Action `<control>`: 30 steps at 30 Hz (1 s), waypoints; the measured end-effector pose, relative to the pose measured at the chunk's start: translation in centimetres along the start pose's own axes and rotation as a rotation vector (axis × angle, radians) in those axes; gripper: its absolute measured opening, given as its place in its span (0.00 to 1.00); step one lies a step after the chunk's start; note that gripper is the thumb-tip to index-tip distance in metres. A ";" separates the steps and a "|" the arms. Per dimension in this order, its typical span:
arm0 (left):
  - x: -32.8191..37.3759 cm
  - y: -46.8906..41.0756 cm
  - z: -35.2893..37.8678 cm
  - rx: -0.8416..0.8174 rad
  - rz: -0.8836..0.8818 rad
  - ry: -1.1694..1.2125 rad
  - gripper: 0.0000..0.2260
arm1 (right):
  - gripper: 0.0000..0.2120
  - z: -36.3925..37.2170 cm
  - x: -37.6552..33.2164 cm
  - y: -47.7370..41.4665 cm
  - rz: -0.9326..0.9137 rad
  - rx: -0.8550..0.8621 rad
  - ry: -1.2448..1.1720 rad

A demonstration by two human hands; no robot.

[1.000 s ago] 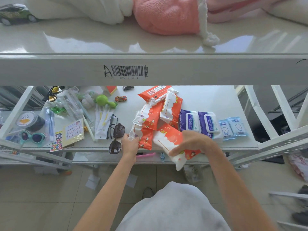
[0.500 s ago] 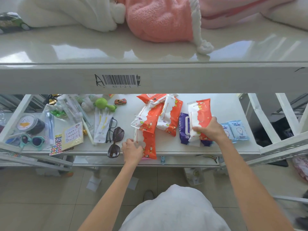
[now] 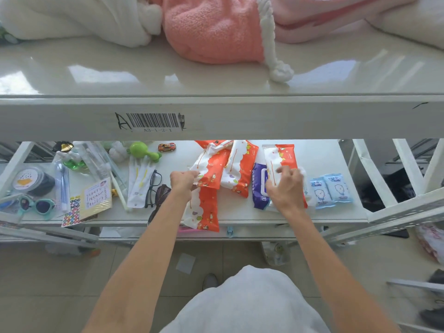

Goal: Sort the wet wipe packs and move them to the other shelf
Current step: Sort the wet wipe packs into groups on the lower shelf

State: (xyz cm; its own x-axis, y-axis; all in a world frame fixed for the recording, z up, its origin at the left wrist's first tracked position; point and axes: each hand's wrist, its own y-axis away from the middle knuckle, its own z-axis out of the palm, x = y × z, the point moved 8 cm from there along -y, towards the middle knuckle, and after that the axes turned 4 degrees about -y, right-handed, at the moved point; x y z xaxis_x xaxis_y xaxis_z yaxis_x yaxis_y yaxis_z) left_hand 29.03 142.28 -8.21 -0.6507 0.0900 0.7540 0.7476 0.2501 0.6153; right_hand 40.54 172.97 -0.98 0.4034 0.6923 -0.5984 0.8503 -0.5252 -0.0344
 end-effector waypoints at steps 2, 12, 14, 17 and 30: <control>0.5 0.8 -0.1 -0.022 -0.014 0.124 0.07 | 0.15 2.7 -2.7 1.0 0.023 -0.226 -0.188; 0.1 11.7 -2.3 -0.324 0.179 -0.014 0.10 | 0.09 8.1 -10.5 5.6 0.575 -0.892 -1.105; 0.0 12.3 -1.4 -0.418 0.154 -0.060 0.09 | 0.10 5.9 -8.5 4.5 0.483 -0.783 -1.076; -0.1 10.7 1.6 -0.385 0.203 -0.236 0.14 | 0.17 0.9 -3.0 1.0 0.375 -0.473 -0.881; 0.8 2.8 12.9 -0.003 0.413 -1.075 0.36 | 0.28 -1.1 8.5 -3.6 0.309 -0.437 -0.001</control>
State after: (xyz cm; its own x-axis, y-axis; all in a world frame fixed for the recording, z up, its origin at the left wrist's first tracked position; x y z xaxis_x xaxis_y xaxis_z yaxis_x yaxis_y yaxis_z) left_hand 28.88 155.53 -8.88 -0.1328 0.9402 0.3136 0.9296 0.0084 0.3686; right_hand 41.29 181.26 -5.02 0.6571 0.5371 -0.5289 0.7536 -0.4493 0.4799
